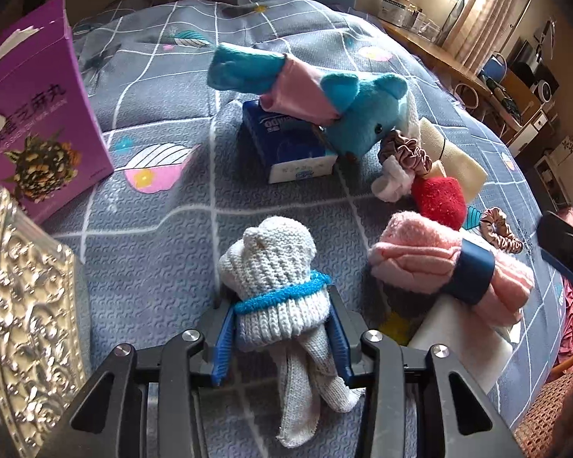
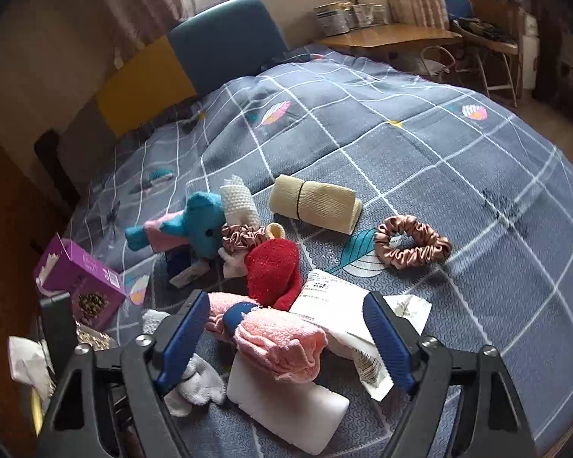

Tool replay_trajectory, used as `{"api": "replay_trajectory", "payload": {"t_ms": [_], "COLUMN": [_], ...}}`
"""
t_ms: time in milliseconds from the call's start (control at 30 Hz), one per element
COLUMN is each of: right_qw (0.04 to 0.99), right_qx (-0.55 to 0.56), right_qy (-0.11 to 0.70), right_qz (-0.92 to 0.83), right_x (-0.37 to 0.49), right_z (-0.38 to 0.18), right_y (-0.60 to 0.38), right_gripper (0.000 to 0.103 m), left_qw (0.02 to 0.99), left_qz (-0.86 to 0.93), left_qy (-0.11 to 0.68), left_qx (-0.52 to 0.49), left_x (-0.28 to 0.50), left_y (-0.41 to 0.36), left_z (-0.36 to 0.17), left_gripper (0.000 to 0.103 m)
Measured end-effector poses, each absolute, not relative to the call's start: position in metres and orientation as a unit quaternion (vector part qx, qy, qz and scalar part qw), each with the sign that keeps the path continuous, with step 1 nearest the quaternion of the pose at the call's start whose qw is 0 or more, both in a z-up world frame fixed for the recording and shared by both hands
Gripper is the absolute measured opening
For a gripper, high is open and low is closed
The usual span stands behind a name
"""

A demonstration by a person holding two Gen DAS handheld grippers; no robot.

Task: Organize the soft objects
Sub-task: 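Grasp the white knitted glove with the left gripper while the right gripper grasps the pink towel, then carry the white glove to the gold tray and release it with the left gripper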

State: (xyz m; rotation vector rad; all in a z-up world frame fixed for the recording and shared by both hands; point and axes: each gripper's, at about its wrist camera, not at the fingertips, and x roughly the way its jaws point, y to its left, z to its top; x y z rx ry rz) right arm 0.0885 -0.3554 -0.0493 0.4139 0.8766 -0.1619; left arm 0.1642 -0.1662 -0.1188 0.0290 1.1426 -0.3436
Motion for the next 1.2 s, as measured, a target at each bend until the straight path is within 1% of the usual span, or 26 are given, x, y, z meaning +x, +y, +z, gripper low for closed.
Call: {"api": "replay_trajectory", "payload": {"t_ms": [133, 267, 300, 333, 400, 600, 767, 867, 933, 1067, 1200], "right_qw": [0.870, 0.845, 0.848, 0.849, 0.852, 0.851, 0.852, 0.852, 0.852, 0.852, 0.852], "right_qx": [0.100, 0.046, 0.030, -0.001, -0.010, -0.018, -0.016, -0.014, -0.020, -0.029, -0.046], "right_qy": [0.482, 0.532, 0.529, 0.529, 0.523, 0.525, 0.524, 0.523, 0.522, 0.523, 0.521], "right_qz": [-0.008, 0.030, 0.020, 0.001, 0.001, 0.005, 0.007, 0.006, 0.005, 0.002, -0.001], "right_x": [0.120, 0.128, 0.126, 0.125, 0.124, 0.121, 0.123, 0.124, 0.124, 0.124, 0.124], "right_z": [-0.060, -0.090, -0.095, -0.098, -0.099, -0.102, -0.101, -0.102, -0.103, -0.104, -0.105], "right_y": [-0.332, -0.307, -0.302, -0.298, -0.296, -0.298, -0.297, -0.297, -0.296, -0.293, -0.289], "right_gripper": [0.082, 0.081, 0.071, 0.054, 0.048, 0.048, 0.048, 0.048, 0.048, 0.048, 0.048], "left_qw": [0.830, 0.846, 0.850, 0.854, 0.859, 0.890, 0.918, 0.927, 0.927, 0.918, 0.902], "left_qz": [-0.162, -0.173, -0.175, -0.179, -0.186, -0.163, -0.095, -0.040, -0.007, 0.058, 0.096], "left_qy": [0.533, 0.504, 0.496, 0.487, 0.476, 0.426, 0.385, 0.371, 0.371, 0.383, 0.405], "left_qx": [0.020, 0.027, 0.029, 0.030, 0.026, 0.016, -0.014, -0.032, -0.050, -0.084, -0.113], "left_x": [0.158, 0.156, 0.156, 0.158, 0.165, 0.198, 0.225, 0.229, 0.224, 0.191, 0.149], "left_y": [-0.161, -0.163, -0.164, -0.165, -0.169, -0.144, -0.067, -0.002, 0.040, 0.123, 0.181], "left_z": [-0.105, -0.069, -0.059, -0.048, -0.027, 0.043, 0.086, 0.089, 0.081, 0.049, 0.010], "left_gripper": [0.041, 0.041, 0.041, 0.041, 0.041, 0.041, 0.041, 0.041, 0.041, 0.041, 0.041]}}
